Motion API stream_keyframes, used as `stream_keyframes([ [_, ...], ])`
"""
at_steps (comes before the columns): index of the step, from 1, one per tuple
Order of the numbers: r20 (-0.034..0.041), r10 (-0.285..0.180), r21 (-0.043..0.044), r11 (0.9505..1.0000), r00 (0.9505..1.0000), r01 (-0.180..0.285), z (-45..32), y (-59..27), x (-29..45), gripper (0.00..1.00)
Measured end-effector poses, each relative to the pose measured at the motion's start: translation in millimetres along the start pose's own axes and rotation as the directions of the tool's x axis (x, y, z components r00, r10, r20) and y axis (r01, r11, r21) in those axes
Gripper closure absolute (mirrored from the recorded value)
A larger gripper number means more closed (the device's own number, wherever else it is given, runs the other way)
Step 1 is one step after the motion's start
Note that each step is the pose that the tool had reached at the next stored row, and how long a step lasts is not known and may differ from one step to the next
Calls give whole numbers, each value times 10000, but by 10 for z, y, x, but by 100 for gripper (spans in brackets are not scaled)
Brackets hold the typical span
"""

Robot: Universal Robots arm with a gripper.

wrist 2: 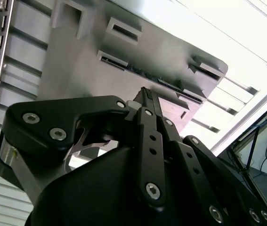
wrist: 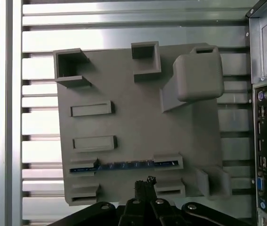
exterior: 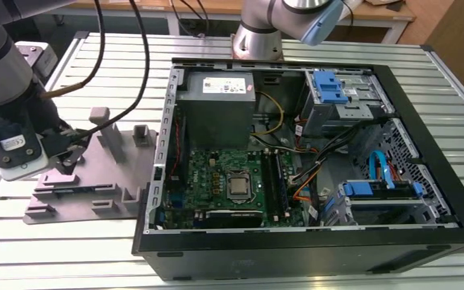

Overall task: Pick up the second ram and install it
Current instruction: 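Reach for the second ram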

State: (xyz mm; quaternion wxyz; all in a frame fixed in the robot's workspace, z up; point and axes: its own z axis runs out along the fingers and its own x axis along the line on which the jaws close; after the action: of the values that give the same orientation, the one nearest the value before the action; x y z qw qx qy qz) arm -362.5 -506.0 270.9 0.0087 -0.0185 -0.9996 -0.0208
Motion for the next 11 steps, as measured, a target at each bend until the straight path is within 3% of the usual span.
stream_keyframes([
  [4, 0, 0, -1, 10000, 10000, 0, 76, -6, 91, 93],
  [11, 0, 0, -1, 10000, 10000, 0, 203, -13, 125, 93],
])
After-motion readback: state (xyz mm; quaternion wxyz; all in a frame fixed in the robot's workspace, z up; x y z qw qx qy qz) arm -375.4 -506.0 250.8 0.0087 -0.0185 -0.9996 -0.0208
